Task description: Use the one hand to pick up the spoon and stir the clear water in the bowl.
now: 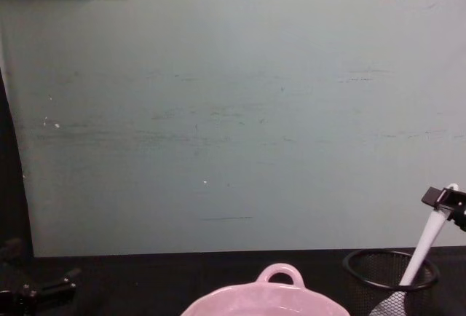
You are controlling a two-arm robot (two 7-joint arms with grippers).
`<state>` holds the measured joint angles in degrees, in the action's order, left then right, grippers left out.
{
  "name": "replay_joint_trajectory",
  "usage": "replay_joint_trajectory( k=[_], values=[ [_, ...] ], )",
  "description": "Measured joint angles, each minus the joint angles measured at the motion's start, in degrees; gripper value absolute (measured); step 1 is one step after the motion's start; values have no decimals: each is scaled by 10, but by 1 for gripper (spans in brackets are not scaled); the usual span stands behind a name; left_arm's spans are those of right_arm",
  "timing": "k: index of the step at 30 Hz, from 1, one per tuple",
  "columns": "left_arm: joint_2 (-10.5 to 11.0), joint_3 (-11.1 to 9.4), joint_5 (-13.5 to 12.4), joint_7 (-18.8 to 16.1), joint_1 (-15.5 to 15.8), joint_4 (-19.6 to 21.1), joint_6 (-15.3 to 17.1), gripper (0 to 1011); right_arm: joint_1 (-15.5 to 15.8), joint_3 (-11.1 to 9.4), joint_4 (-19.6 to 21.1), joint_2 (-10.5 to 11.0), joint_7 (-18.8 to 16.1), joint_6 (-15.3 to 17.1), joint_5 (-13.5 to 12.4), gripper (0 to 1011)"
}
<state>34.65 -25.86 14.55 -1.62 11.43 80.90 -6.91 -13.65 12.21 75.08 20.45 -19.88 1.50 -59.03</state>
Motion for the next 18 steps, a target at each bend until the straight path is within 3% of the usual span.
replay_joint_trajectory(
  k=[1, 5, 12, 17, 18],
  values=[
    [0, 0, 0, 0, 0, 0, 0, 1011, 0, 1, 1, 1, 0, 0, 0, 303],
    [0, 0, 0, 0, 0, 0, 0, 1011, 0, 4, 9, 6, 0, -1, -1, 145],
    [0, 0, 0, 0, 0, 0, 0, 1011, 1, 8, 22, 12, 2, -4, 0, 118],
    [0, 0, 0, 0, 0, 0, 0, 1011, 5, 17, 56, 27, 17, -15, 33, 118],
    [0, 0, 0, 0, 0, 0, 0, 1011, 6, 21, 72, 34, 24, -19, 52, 118]
  ],
)
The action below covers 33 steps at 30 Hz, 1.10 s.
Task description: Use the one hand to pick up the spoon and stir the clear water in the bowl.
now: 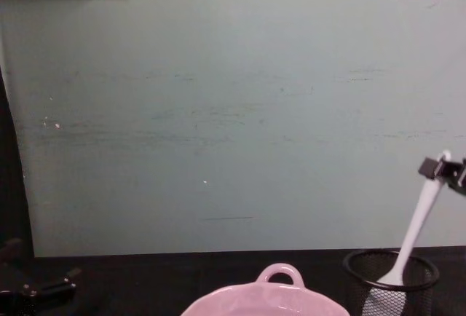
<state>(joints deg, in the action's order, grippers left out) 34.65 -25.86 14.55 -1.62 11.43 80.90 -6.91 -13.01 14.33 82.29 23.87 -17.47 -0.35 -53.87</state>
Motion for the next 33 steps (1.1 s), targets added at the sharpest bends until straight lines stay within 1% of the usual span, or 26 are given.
replay_joint_trajectory(
  k=[3, 4, 6, 7, 9, 10, 12, 13, 16, 17, 20, 25, 33],
  values=[
    [0, 0, 0, 0, 0, 0, 0, 1011, 1, 6, 23, 11, 9, -1, 29, 118],
    [0, 0, 0, 0, 0, 0, 0, 1011, 1, 8, 37, 18, 14, 0, 45, 118],
    [0, 0, 0, 0, 0, 0, 0, 1011, 1, 12, 55, 28, 18, 4, 61, 118],
    [0, 0, 0, 0, 0, 0, 0, 1011, -1, 16, 72, 38, 21, 12, 76, 118],
    [0, 0, 0, 0, 0, 0, 0, 1011, -5, 20, 87, 48, 23, 22, 91, 118],
    [0, 0, 0, 0, 0, 0, 0, 1011, -10, 24, 101, 58, 23, 33, 104, 118],
    [0, 0, 0, 0, 0, 0, 0, 1011, -17, 30, 122, 72, 23, 53, 122, 118],
    [0, 0, 0, 0, 0, 0, 0, 1011, -20, 32, 128, 77, 21, 59, 127, 118],
    [0, 0, 0, 0, 0, 0, 0, 1011, -29, 35, 145, 87, 17, 77, 138, 118],
    [0, 0, 0, 0, 0, 0, 0, 1011, -35, 36, 156, 93, 14, 89, 143, 118],
    [0, 0, 0, 0, 0, 0, 0, 1011, -44, 36, 172, 99, 9, 108, 150, 118],
    [0, 0, 0, 0, 0, 0, 0, 1011, -55, 32, 186, 102, 4, 133, 149, 118],
    [0, 0, 0, 0, 0, 0, 0, 1011, -54, 32, 184, 102, 4, 131, 148, 118]
  ],
)
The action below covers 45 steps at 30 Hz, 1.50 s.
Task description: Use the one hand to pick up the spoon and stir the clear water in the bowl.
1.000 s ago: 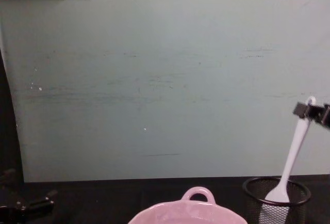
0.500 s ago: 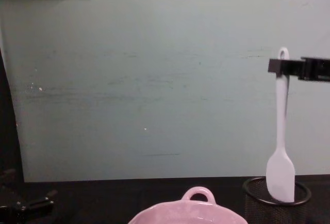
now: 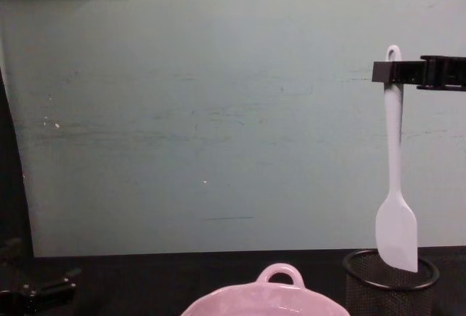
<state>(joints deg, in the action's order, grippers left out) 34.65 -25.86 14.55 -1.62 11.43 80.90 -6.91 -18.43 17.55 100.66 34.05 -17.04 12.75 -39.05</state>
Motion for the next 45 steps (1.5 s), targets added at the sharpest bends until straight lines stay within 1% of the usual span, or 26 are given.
replay_joint_trajectory(
  k=[26, 31, 33, 37, 38, 40, 41, 42, 43, 45],
  values=[
    [0, 0, 0, 0, 0, 0, 0, 1011, 2, -1, -3, -1, 1, -4, -1, 118],
    [0, 0, 0, 0, 0, 0, 0, 1011, 7, -4, 5, -9, -2, -12, -2, 118],
    [0, 0, 0, 0, 0, 0, 0, 1011, 3, 2, 6, -16, -8, -14, -4, 118],
    [0, 0, 0, 0, 0, 0, 0, 1011, -14, 24, -1, -32, -22, -15, -5, 118],
    [0, 0, 0, 0, 0, 0, 0, 1011, -23, 35, -8, -39, -28, -14, -3, 118],
    [0, 0, 0, 0, 0, 0, 0, 1011, -33, 48, -18, -48, -33, -14, 1, 118],
    [0, 0, 0, 0, 0, 0, 0, 1011, -43, 62, -30, -57, -39, -14, 5, 118],
    [0, 0, 0, 0, 0, 0, 0, 1011, -48, 68, -36, -62, -43, -15, 7, 118],
    [0, 0, 0, 0, 0, 0, 0, 1011, -56, 80, -51, -71, -49, -18, 12, 118],
    [0, 0, 0, 0, 0, 0, 0, 1011, -63, 90, -64, -79, -56, -25, 18, 118]
  ],
)
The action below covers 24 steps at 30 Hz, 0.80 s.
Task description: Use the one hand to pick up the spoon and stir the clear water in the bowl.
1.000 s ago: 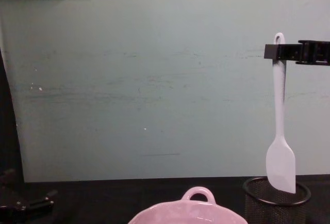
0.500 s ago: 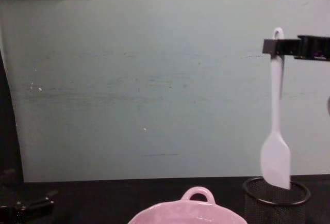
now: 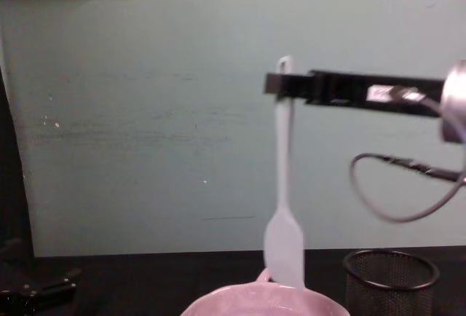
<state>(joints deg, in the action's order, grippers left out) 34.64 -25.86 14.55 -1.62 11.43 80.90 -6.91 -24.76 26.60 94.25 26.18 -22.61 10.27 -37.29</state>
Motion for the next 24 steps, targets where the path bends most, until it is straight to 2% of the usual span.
replay_joint_trajectory(
  k=[3, 11, 17, 24],
  values=[
    [0, 0, 0, 0, 0, 0, 0, 1011, -13, 20, -34, -19, -18, -20, 12, 118],
    [0, 0, 0, 0, 0, 0, 0, 1011, -22, 49, -94, -50, -41, -44, 31, 118],
    [0, 0, 0, 0, 0, 0, 0, 1011, -15, 57, -111, -56, -44, -53, 49, 118],
    [0, 0, 0, 0, 0, 0, 0, 1011, 1, 56, -112, -62, -44, -59, 57, 118]
  ],
)
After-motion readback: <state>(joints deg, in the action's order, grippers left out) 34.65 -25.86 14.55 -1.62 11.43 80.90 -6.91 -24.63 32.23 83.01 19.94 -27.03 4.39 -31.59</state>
